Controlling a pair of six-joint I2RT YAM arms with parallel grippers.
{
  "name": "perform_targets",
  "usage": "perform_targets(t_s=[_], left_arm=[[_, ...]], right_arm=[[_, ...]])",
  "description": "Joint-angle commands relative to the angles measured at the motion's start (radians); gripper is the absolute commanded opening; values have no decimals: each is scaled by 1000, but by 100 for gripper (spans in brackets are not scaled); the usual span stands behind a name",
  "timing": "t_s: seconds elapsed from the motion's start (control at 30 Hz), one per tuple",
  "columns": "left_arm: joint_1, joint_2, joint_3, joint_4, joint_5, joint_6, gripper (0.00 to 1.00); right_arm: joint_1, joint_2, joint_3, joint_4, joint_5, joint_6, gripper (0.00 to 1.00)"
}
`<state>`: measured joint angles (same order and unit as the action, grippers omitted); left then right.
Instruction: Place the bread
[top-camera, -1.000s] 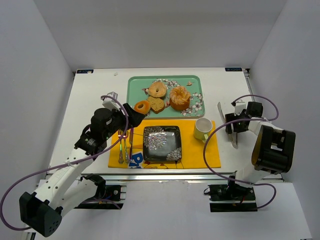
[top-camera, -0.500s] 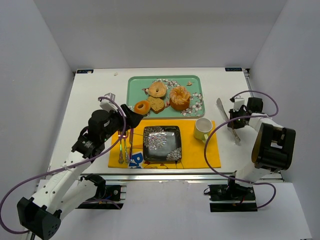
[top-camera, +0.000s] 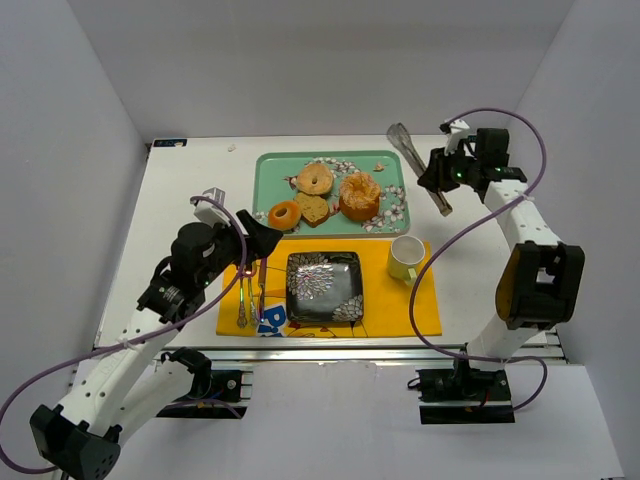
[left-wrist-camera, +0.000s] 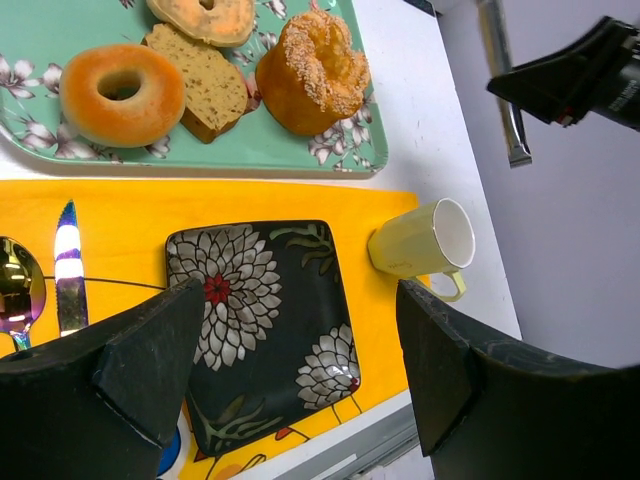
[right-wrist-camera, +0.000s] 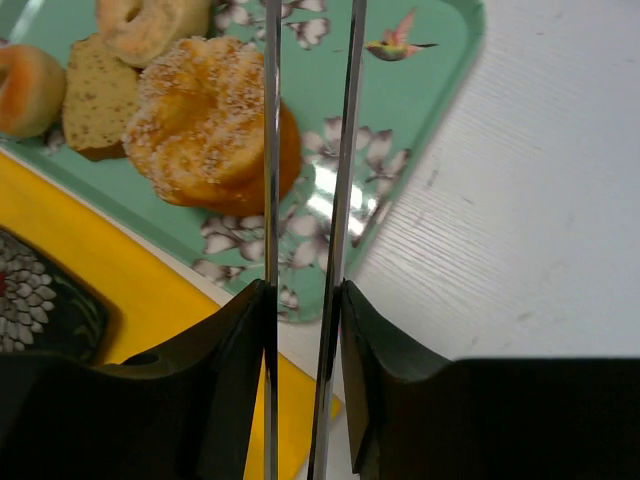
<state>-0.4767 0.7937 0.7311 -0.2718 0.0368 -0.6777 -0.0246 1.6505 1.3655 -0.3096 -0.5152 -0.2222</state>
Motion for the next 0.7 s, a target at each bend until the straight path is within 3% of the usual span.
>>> perform_targets(t_s=[0.0,0.67], left_arm=[[3,-40,36,-27,-21,-8,86],[3,-59,42,-56,-51,-20,86]], right_arm=[[23,60,76,-28,-45,72,40],[101,112,123,-59,-52,63,49]])
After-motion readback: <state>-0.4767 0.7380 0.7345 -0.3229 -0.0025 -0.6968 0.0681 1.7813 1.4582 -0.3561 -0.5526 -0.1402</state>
